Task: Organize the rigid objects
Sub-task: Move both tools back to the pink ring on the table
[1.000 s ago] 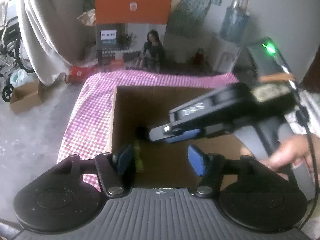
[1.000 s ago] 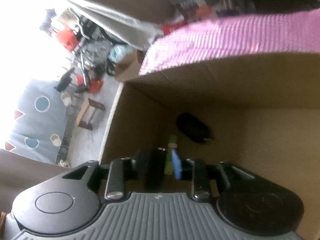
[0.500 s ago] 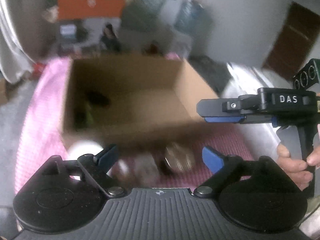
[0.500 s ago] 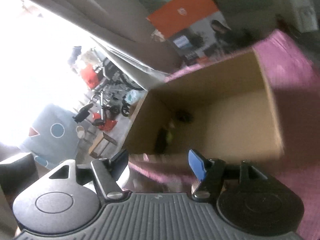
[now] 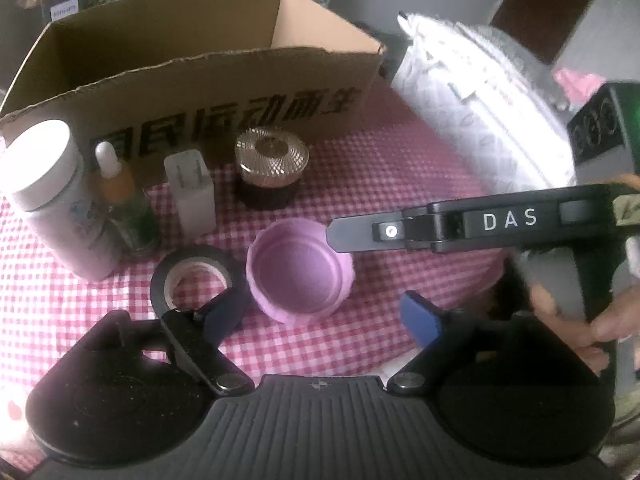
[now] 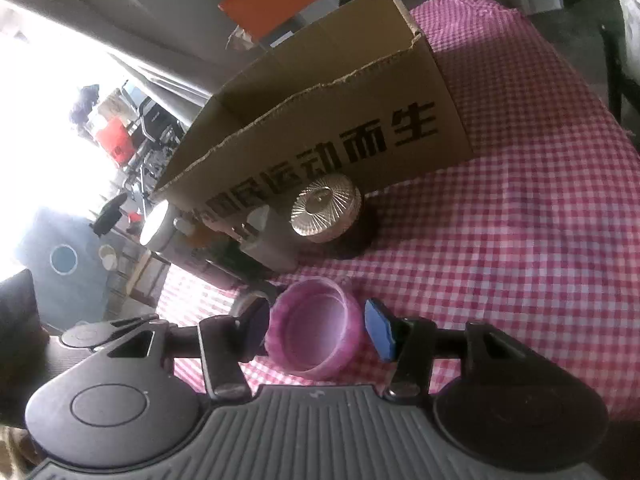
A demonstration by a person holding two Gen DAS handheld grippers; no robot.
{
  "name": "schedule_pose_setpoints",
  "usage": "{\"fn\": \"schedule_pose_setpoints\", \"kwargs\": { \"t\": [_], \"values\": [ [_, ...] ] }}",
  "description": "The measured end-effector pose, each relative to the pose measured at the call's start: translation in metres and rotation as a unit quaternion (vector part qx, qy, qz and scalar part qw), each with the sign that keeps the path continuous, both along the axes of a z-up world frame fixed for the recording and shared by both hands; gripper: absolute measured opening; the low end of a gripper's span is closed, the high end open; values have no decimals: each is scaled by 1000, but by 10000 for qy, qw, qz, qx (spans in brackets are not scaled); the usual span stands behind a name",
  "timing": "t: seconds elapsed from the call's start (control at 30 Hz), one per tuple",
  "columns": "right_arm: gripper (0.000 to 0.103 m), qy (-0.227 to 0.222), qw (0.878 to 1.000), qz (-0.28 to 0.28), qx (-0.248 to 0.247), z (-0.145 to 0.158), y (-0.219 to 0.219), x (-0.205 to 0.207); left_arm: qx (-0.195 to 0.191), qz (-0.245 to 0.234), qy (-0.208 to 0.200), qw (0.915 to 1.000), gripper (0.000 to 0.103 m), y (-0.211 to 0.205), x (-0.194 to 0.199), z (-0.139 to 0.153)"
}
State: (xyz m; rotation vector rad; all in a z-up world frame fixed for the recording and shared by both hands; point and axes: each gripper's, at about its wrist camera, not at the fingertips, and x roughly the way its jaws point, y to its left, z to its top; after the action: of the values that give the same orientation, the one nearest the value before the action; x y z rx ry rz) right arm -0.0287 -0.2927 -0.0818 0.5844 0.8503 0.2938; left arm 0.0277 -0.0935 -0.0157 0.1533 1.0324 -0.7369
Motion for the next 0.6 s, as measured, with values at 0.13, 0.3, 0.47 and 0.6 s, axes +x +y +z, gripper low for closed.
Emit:
{"fn": "schedule_pose_setpoints", "kwargs": {
  "t": [0.13, 0.3, 0.47, 0.6],
  "values": [
    [42, 13, 9997, 56, -224, -8, 5, 3, 302, -43, -107, 9995, 76, -8, -9, -13],
    [27, 54, 9989, 213, -413, -18, 12, 11, 374, -98, -102, 9992, 70, -14, -11, -23],
    [24, 37, 9985, 219, -504, -22, 10, 10, 452, -212, -238, 9985, 69, -20, -14, -26],
    [24, 40, 9990, 58, -440, -22, -2, 4, 397, -385, -214, 9982, 68, -27, -14, -27]
  ]
}}
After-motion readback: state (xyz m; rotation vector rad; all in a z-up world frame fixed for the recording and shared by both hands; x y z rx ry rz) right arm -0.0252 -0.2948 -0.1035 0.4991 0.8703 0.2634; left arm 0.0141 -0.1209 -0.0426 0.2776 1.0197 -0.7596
